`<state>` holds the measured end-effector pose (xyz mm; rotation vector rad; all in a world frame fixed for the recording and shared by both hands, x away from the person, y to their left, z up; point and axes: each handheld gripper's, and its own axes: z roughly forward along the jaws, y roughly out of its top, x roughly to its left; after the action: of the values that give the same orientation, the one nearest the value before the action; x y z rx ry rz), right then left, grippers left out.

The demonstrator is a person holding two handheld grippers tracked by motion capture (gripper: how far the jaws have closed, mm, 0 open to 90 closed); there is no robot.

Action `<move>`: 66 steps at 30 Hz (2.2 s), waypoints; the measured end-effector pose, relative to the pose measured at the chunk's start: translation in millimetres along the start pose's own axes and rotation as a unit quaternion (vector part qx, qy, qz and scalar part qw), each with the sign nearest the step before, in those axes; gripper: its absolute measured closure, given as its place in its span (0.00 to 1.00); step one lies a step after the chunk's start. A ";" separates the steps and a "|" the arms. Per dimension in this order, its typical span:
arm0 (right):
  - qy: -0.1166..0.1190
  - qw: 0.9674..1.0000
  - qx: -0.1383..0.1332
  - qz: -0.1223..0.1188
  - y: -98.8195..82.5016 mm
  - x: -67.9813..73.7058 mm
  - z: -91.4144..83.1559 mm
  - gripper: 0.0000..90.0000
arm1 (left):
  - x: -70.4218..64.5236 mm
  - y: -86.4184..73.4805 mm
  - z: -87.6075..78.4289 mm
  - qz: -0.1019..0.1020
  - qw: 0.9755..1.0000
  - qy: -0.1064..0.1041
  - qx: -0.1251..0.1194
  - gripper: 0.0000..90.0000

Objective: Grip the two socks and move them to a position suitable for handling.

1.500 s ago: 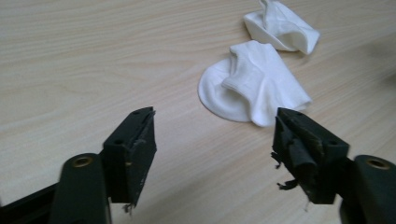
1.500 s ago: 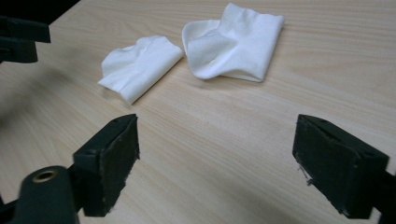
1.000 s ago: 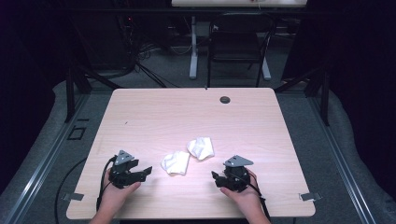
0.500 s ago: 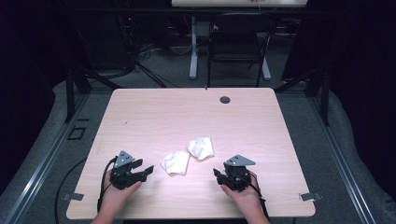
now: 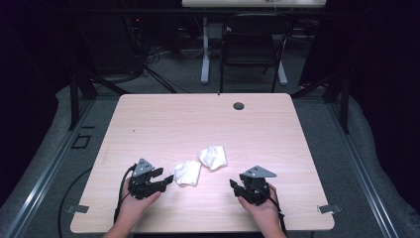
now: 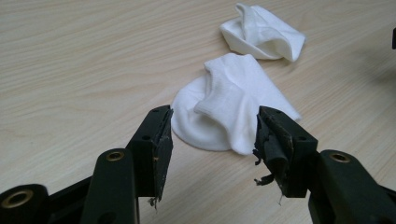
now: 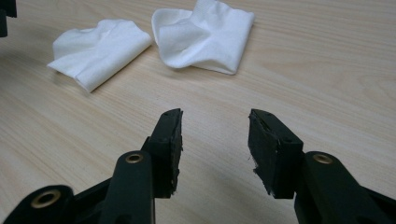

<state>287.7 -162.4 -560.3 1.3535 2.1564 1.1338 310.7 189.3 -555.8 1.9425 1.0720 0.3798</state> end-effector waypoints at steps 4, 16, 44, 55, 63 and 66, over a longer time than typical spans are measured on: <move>0.003 1.000 0.000 0.000 0.0 -0.7 -2.1 0.61 | -6.8 1.5 7.3 0.013 1.000 -0.008 0.006 0.51; 0.004 1.000 -0.004 -0.003 -0.8 3.3 -0.7 0.61 | -5.9 12.8 32.6 0.009 1.000 -0.012 0.023 0.58; 0.013 1.000 -0.002 0.000 -1.2 1.8 2.1 0.61 | -10.9 -0.5 47.8 0.038 0.998 -0.014 0.056 0.67; 0.011 1.000 -0.002 -0.002 -1.2 3.1 2.1 0.61 | -22.2 -4.3 43.0 0.044 0.997 -0.022 0.064 0.67; 0.015 1.000 0.001 -0.004 -1.2 4.8 2.6 0.61 | -26.5 -6.3 41.6 0.034 0.997 -0.026 0.062 0.67; 0.016 1.000 0.002 -0.005 -1.1 6.2 2.7 0.61 | -28.0 -7.1 40.6 0.025 0.997 -0.030 0.062 0.67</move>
<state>285.9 -156.0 -562.1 1.3325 2.1878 1.1551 315.1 146.8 -581.4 2.0805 1.0315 0.2857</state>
